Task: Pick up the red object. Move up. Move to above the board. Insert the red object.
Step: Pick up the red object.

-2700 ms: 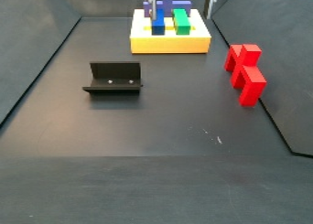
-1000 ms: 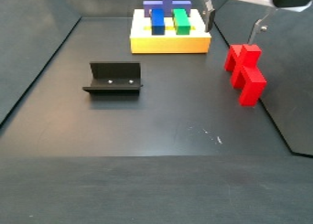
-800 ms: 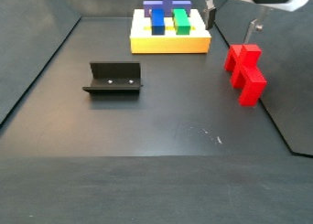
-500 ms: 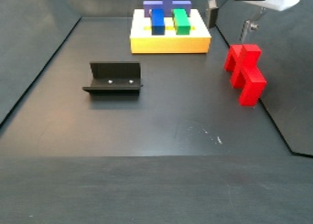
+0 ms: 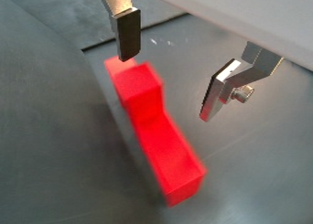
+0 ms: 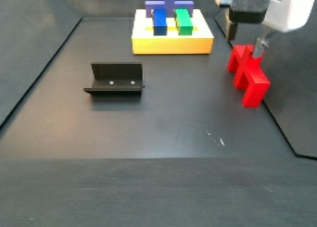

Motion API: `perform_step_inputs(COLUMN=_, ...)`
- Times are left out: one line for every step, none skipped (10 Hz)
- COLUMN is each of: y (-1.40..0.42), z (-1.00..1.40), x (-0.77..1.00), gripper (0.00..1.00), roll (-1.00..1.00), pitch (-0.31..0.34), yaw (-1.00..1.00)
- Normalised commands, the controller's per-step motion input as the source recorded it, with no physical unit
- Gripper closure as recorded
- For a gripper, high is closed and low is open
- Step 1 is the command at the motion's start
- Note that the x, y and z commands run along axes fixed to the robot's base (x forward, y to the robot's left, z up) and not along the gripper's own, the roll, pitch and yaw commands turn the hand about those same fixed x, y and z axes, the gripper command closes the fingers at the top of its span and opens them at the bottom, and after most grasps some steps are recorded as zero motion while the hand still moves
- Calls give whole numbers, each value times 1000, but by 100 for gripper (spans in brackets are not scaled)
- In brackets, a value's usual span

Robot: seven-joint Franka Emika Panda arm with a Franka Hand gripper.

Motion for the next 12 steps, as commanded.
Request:
perform_step_inputs(y=20, z=-274, x=-389, gripper=0, roll=9, pitch=57, yaw=-797)
perform_step_inputs(y=49, z=-231, x=-337, gripper=0, roll=0, pitch=69, yaw=-837)
perform_step_inputs(y=51, z=-89, x=-257, gripper=0, roll=0, pitch=44, yaw=-889)
perform_step_inputs(y=103, z=0, x=-109, gripper=0, roll=-29, pitch=16, yaw=-811)
perform_step_inputs(y=263, z=0, x=0, gripper=0, roll=-94, pitch=44, yaw=-631)
perform_step_inputs(y=277, z=0, x=0, gripper=0, roll=-100, pitch=50, yaw=-483)
perform_step_inputs(y=286, z=0, x=9, gripper=0, roll=-124, pitch=36, yaw=-237)
perform_step_inputs(y=169, z=-29, x=0, gripper=0, roll=-129, pitch=0, yaw=-60)
perform_step_inputs(y=0, z=-111, x=0, gripper=0, roll=-104, pitch=-4, yaw=0)
perform_step_inputs(y=-114, z=-71, x=46, gripper=0, roll=-119, pitch=-1, yaw=0)
perform_step_inputs(y=-129, z=-60, x=131, gripper=0, roll=-109, pitch=0, yaw=23)
perform_step_inputs(y=-89, z=-54, x=69, gripper=0, roll=-93, pitch=0, yaw=43)
